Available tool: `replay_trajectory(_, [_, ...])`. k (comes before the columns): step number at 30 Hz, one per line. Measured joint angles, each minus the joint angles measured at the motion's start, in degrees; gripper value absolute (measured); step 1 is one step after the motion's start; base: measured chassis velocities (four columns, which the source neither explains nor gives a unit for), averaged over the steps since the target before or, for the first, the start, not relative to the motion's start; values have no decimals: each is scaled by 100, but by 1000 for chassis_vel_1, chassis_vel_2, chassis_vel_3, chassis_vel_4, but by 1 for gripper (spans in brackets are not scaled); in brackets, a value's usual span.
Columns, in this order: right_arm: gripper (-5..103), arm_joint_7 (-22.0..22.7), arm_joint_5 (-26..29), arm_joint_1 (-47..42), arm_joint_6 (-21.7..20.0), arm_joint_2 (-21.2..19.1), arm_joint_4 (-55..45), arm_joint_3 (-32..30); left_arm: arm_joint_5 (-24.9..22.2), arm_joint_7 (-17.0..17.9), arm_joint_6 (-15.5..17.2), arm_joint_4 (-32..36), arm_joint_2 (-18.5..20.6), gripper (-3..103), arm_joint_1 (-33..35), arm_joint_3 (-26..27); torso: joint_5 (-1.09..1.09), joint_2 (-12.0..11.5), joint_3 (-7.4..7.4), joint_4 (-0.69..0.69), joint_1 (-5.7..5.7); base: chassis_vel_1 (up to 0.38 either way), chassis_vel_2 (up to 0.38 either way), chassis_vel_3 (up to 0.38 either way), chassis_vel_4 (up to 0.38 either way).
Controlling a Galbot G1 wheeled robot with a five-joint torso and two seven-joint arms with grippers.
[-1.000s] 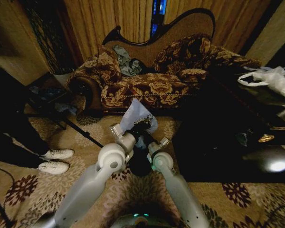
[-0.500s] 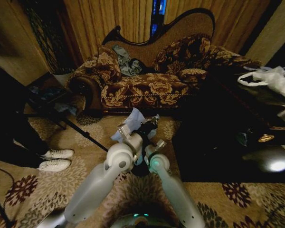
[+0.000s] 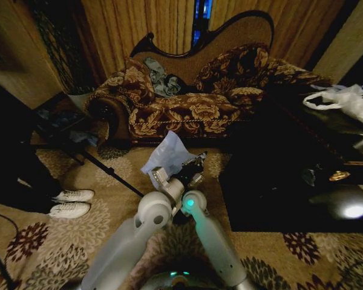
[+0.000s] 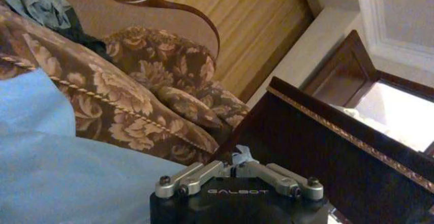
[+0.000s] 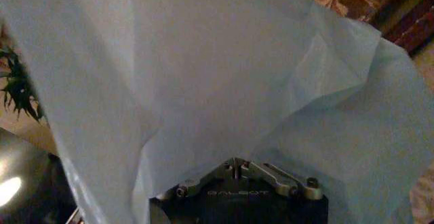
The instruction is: Place a garbage bag over the trash bin.
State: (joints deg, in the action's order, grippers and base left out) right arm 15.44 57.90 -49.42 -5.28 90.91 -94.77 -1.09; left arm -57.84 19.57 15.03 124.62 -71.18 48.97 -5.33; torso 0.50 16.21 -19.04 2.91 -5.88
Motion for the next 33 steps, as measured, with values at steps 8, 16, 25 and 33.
replay_trajectory(8, [0, 47, -203, 96, 139, 121, 410, -34, 0, -3, -25, 28, -102, 0, -77, -196, -1, 0, 0, 0, 0, 0, 0, 0, 0])
replay_trajectory(16, [0, 255, -696, 126, 131, 52, 605, -87, 32, 3, -73, 98, -115, 0, 138, -92, -2, 0, 0, -2, 0, 0, 0, 0, 0])
replay_trajectory(25, [0, 630, -856, -371, -1081, -816, -21, 18, 100, -169, -269, -105, -218, 0, 187, 208, -1, 0, 0, 1, 0, 0, 0, 0, 0])
replay_trajectory(33, [0, 610, -1436, -430, -2193, -1200, -106, 124, 138, -201, -385, -139, -324, 0, 289, 305, -2, 0, 0, 1, 1, 0, 0, 0, 0])
